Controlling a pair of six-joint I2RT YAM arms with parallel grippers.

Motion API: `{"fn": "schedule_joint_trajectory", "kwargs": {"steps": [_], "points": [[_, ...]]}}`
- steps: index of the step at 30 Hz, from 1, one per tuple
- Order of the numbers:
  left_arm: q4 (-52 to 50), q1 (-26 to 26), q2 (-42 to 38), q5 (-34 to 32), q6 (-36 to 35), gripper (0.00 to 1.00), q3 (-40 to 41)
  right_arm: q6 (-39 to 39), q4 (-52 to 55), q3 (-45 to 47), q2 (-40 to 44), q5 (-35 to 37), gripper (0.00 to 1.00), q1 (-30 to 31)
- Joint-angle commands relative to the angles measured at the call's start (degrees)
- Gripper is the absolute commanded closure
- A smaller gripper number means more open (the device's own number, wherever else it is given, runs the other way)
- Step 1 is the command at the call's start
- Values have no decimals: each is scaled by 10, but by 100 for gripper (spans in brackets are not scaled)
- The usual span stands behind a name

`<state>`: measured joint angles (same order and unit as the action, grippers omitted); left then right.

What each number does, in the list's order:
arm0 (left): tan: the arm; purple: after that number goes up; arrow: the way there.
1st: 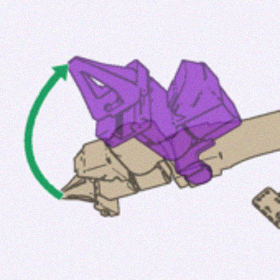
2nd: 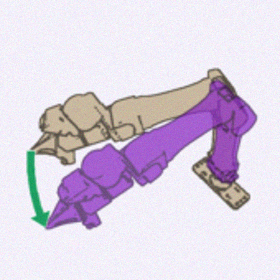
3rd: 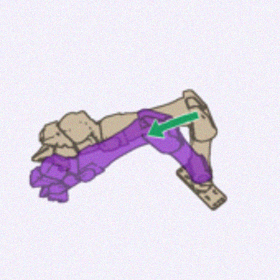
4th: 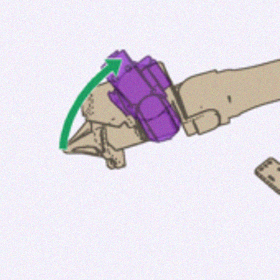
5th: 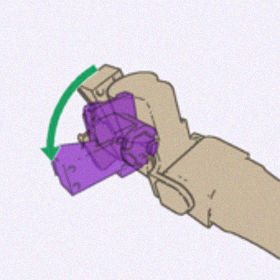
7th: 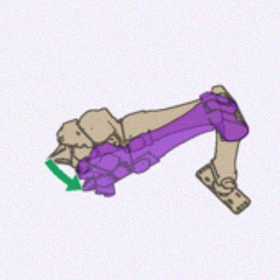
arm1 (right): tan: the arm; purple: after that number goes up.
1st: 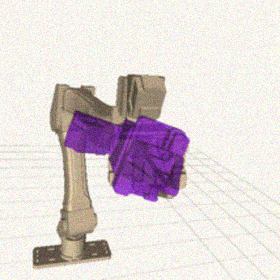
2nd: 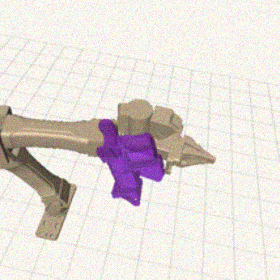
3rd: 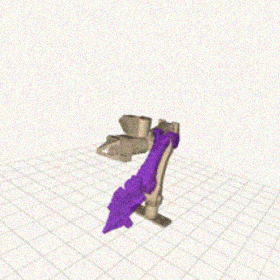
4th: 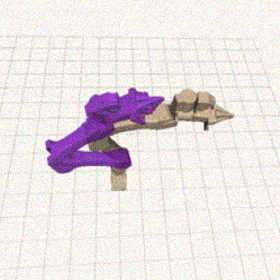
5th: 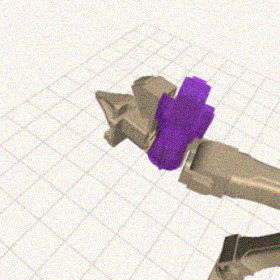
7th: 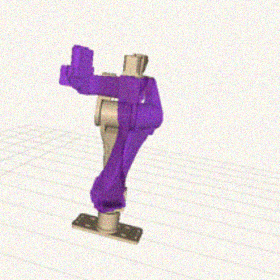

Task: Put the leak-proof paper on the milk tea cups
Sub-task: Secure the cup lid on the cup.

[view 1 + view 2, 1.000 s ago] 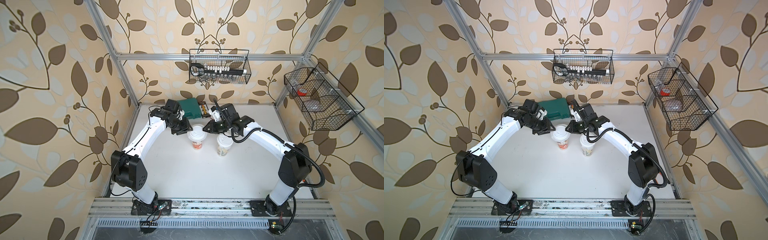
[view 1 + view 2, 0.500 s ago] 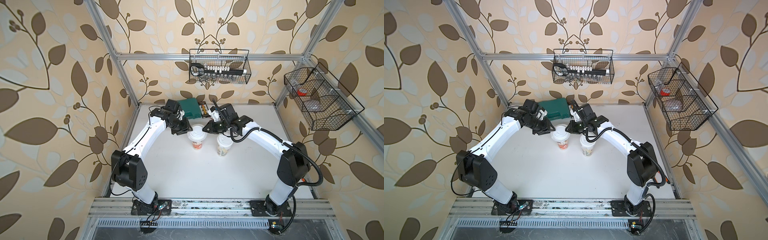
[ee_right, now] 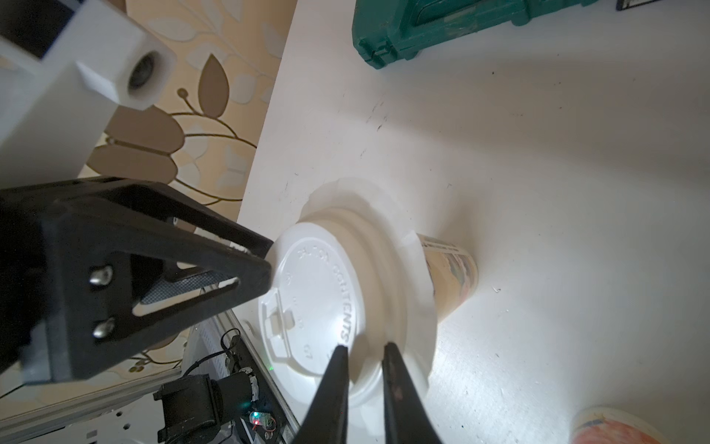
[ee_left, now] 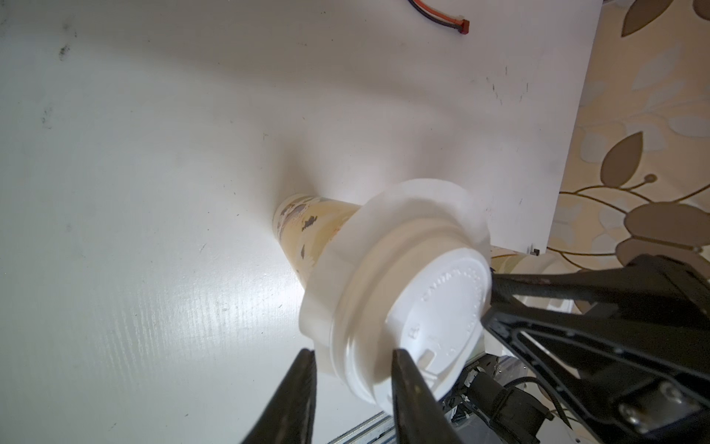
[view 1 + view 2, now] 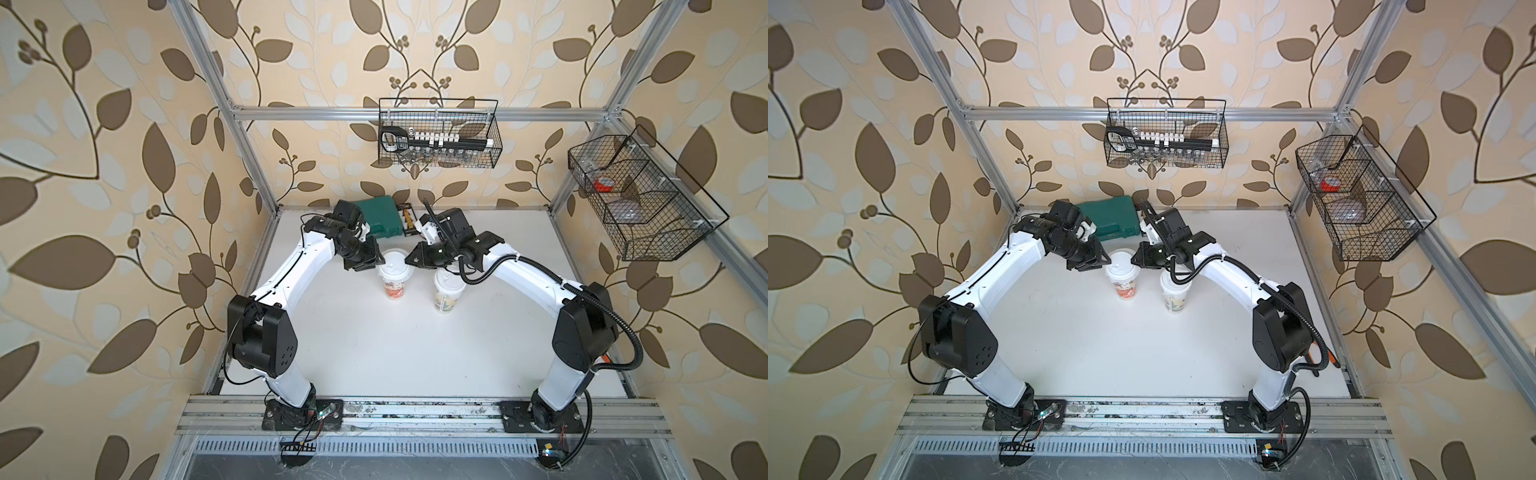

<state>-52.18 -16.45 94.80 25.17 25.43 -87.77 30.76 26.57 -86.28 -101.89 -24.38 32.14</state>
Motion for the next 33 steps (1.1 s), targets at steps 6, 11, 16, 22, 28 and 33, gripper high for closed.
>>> {"fn": "schedule_joint_trajectory", "kwargs": {"steps": [6, 11, 16, 22, 28, 33], "points": [[-5, 1, 16, 1, -15, 67, 9, -10, 12, -14, -20, 8, 82, 2], [-7, 1, 20, -1, -15, 66, 6, -12, 16, -16, -24, 11, 83, 2], [-17, 1, 29, -4, -15, 66, 2, -13, 23, -14, -28, 11, 83, 2], [-26, 1, 35, -8, -16, 65, -4, -13, 34, -13, -35, 12, 85, 2], [-30, 1, 39, -11, -17, 65, -1, -16, 42, -14, -38, 14, 85, 2], [-33, 1, 43, -10, -17, 65, -2, -16, 47, -18, -39, 20, 85, 2]]}}
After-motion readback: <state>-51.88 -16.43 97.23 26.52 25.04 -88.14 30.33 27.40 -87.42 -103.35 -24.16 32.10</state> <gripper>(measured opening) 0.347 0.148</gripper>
